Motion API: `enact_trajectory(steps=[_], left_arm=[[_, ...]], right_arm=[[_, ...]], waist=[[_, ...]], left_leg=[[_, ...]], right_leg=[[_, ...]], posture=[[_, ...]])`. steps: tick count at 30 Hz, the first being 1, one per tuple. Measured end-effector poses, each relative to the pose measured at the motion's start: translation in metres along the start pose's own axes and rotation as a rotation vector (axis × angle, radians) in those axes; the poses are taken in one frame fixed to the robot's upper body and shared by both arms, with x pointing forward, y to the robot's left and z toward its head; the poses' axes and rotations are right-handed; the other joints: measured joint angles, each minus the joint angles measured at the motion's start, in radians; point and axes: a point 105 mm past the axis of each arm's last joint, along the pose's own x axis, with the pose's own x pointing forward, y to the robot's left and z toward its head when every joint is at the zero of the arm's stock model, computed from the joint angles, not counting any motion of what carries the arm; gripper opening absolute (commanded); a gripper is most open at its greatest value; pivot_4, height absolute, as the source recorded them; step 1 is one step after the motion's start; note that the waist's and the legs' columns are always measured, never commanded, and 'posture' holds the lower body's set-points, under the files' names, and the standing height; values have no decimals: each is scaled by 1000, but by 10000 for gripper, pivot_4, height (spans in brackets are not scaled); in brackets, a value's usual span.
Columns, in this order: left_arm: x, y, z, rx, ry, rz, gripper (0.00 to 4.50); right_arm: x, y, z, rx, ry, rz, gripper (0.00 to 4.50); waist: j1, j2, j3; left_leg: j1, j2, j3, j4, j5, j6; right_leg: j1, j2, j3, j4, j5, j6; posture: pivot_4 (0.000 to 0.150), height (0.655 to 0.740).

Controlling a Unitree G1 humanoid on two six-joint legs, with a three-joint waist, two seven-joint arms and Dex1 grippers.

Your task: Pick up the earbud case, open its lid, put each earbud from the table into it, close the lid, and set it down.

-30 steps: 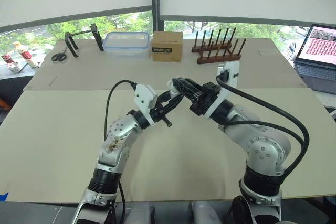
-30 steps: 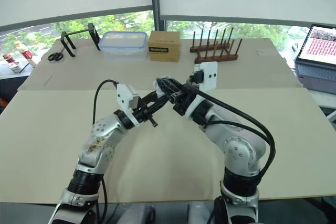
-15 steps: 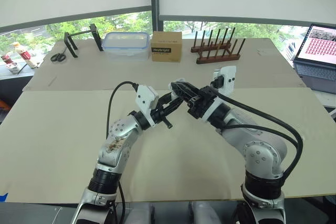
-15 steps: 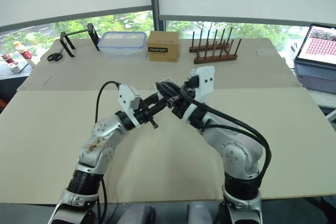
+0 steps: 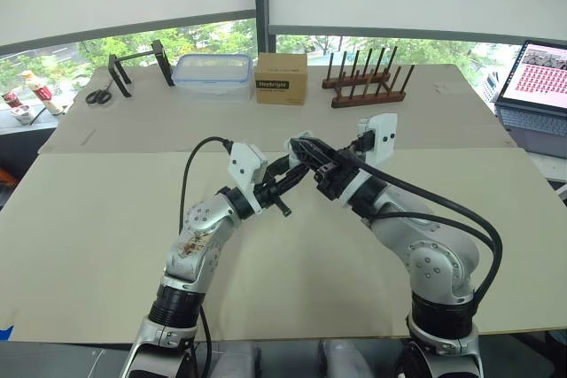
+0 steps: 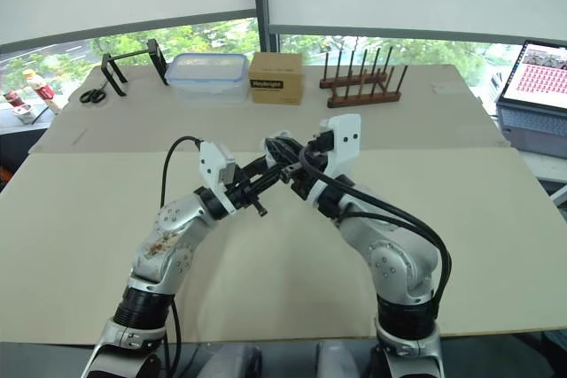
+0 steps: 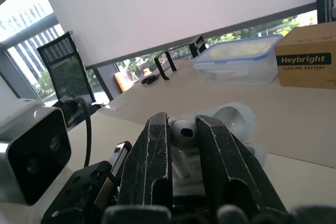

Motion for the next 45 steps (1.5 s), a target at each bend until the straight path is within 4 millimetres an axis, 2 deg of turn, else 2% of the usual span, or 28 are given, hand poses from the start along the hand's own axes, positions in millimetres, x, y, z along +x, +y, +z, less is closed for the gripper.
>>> enact_trajectory(steps=[9,10,15,19,22,25,27,32,33,36,40,45], left_arm=[[1,-1,-1,-4,2,-3,5884],[1,-1,-1,-4,2,-4,5884],[0,1,-1,2,8,8,5884],[-2,2,2,17,7,6,5884],[-4,1,2,21,8,3,5884],[-7,1,-1,25,21,-3,5884],[-9,2,-3,25,31,-7,5884],[-11,-7,-11,27,55,-61,5884],[-10,-9,-11,30,49,-73,5884],[-10,-11,-11,29,40,-85,5884],[-13,-10,-16,18,50,-85,5884],[-13,-10,-16,25,41,-88,5884]], right_arm=[[-1,4,-3,-59,1,-15,3541],[-1,5,-3,-67,-1,-18,14200],[-3,8,-4,-108,2,-24,30099],[-15,0,0,-119,12,-39,30311],[-29,-6,12,-120,1,-44,30311],[-56,-18,21,-214,54,-52,30311],[-71,-29,20,-268,108,-87,30311],[-135,-66,-15,-325,355,-281,30311],[-149,-70,-20,-345,397,-316,35457],[-184,-74,-30,-353,468,-398,44634],[-230,-75,-45,-334,548,-502,45000],[-257,-82,-48,-339,570,-579,45000]], waist=[[1,0,0],[0,0,0],[1,0,0],[4,0,0],[3,0,0],[7,0,0],[7,0,0],[10,0,0],[12,0,0],[16,0,0],[19,1,-1],[17,0,-1]], left_leg=[[0,0,0,0,0,0],[0,0,0,0,0,0],[0,0,0,0,0,0],[0,0,0,0,0,0],[0,0,0,0,0,0],[0,0,0,0,0,0],[0,0,1,0,0,1],[0,0,4,0,0,1],[0,0,4,0,0,1],[1,0,4,0,0,1],[2,1,5,1,0,1],[4,1,5,1,0,1]], right_leg=[[0,0,0,0,0,0],[0,0,0,0,0,0],[0,0,0,0,0,0],[1,0,0,-1,0,0],[0,0,0,-1,0,0],[2,0,0,-2,0,0],[3,0,0,-2,0,0],[4,0,0,-2,0,0],[4,0,0,-2,0,0],[5,0,0,-2,0,1],[6,0,1,-2,0,1],[7,0,1,-2,-1,1]], posture=[[1500,7400],[1500,7400],[1500,7400],[1500,7400],[1500,7400],[1500,7400],[1500,7400],[1500,7400],[1500,7400],[1500,7400],[1500,7400],[1500,7400]])
